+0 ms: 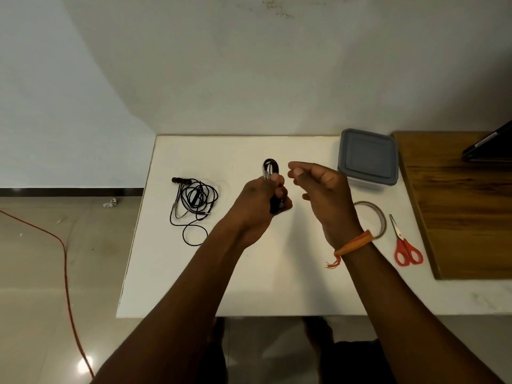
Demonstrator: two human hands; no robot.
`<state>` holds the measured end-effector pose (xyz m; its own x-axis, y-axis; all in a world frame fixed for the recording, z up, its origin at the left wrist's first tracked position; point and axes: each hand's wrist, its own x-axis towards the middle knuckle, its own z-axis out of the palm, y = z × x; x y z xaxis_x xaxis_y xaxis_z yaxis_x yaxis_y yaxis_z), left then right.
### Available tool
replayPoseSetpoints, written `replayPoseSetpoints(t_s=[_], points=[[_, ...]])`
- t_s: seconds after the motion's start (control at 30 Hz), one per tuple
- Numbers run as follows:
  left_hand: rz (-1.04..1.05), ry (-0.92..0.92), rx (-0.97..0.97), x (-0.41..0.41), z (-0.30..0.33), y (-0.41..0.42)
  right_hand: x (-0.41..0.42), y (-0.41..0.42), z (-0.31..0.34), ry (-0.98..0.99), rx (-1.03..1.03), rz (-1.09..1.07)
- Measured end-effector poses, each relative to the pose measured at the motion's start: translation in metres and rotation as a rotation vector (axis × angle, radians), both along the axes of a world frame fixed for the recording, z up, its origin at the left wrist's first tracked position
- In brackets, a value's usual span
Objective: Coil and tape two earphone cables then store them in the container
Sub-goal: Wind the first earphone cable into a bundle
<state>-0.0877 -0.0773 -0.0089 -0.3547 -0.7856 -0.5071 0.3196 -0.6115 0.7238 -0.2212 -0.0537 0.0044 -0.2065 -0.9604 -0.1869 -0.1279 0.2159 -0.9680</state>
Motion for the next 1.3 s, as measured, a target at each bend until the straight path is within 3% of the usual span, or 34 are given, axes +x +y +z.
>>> replayPoseSetpoints(t_s=[0.13, 0.2, 0.27, 0.37, 0.47, 0.63, 0.87, 1.1, 1.3], points=[[-0.311, 0.094, -0.054, 0.006, 0.004, 0.006, -0.01, -0.001, 0.002, -0.377, 0.179, 0.165], [-0.392, 0.196, -0.049, 0.011, 0.007, 0.006, -0.017, 0.001, 0.008, -0.576, 0.216, 0.309], [-0.435, 0.256, -0.03, 0.016, 0.01, 0.005, -0.022, 0.002, 0.01, -0.653, 0.194, 0.4], [-0.5, 0.219, 0.0, 0.021, 0.011, 0.005, -0.026, 0.001, 0.007, -0.604, 0.129, 0.47], [-0.574, 0.166, 0.047, 0.025, 0.011, 0.005, -0.027, 0.002, 0.008, -0.432, 0.055, 0.5], [-0.66, 0.136, 0.075, 0.03, 0.017, 0.003, -0.032, 0.0, 0.014, -0.19, -0.089, 0.434], [-0.676, -0.049, 0.042, 0.03, 0.019, -0.001, -0.035, 0.001, 0.016, 0.065, -0.136, 0.396], [-0.659, 0.044, 0.196, 0.034, 0.014, -0.001, -0.034, 0.005, 0.017, 0.074, -0.126, 0.393], [-0.671, -0.053, -0.073, 0.006, 0.015, 0.012, -0.057, 0.015, 0.02, 0.031, -0.125, 0.36]])
